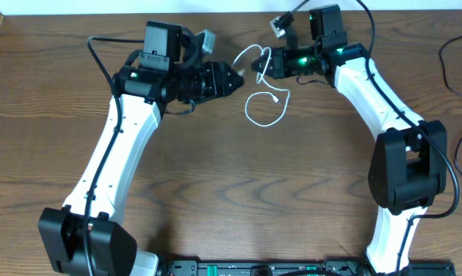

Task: Untangle cables
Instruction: 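Grasp the white cable with the right gripper and pull it rightward, then carry the white cable with the right gripper to the upper right, then release the white cable at the upper right corner with the right gripper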

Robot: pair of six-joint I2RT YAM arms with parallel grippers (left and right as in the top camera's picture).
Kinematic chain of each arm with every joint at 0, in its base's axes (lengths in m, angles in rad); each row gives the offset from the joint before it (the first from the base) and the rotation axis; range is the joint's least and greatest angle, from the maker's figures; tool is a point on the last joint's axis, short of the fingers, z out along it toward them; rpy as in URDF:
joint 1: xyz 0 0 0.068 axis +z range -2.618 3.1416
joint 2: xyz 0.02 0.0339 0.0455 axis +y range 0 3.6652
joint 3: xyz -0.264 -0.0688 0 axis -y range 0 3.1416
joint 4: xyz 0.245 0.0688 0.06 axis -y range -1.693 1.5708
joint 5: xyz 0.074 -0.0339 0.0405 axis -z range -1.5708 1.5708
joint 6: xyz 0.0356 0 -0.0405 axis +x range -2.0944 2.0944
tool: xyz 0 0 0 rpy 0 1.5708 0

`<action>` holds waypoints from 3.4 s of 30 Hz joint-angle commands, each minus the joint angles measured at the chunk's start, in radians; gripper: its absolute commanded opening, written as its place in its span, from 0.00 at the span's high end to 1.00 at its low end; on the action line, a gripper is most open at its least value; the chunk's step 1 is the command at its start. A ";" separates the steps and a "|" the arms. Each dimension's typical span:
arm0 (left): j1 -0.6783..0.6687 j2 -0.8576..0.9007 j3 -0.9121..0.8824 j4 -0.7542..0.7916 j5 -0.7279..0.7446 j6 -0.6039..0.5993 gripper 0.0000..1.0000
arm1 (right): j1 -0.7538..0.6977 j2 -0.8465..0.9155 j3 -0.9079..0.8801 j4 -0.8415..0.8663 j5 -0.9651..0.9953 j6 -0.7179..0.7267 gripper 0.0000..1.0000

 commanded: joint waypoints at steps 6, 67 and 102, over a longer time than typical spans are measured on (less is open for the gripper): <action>0.002 0.009 0.006 -0.048 -0.386 0.035 0.37 | -0.111 -0.127 0.110 -0.143 0.310 -0.066 0.99; 0.000 0.010 0.006 -0.029 -0.401 0.034 0.37 | -0.702 0.434 0.691 -0.134 0.970 -0.078 0.01; 0.000 0.010 0.006 -0.030 -0.404 0.034 0.02 | -0.275 -0.236 0.692 -0.947 0.610 -0.304 0.01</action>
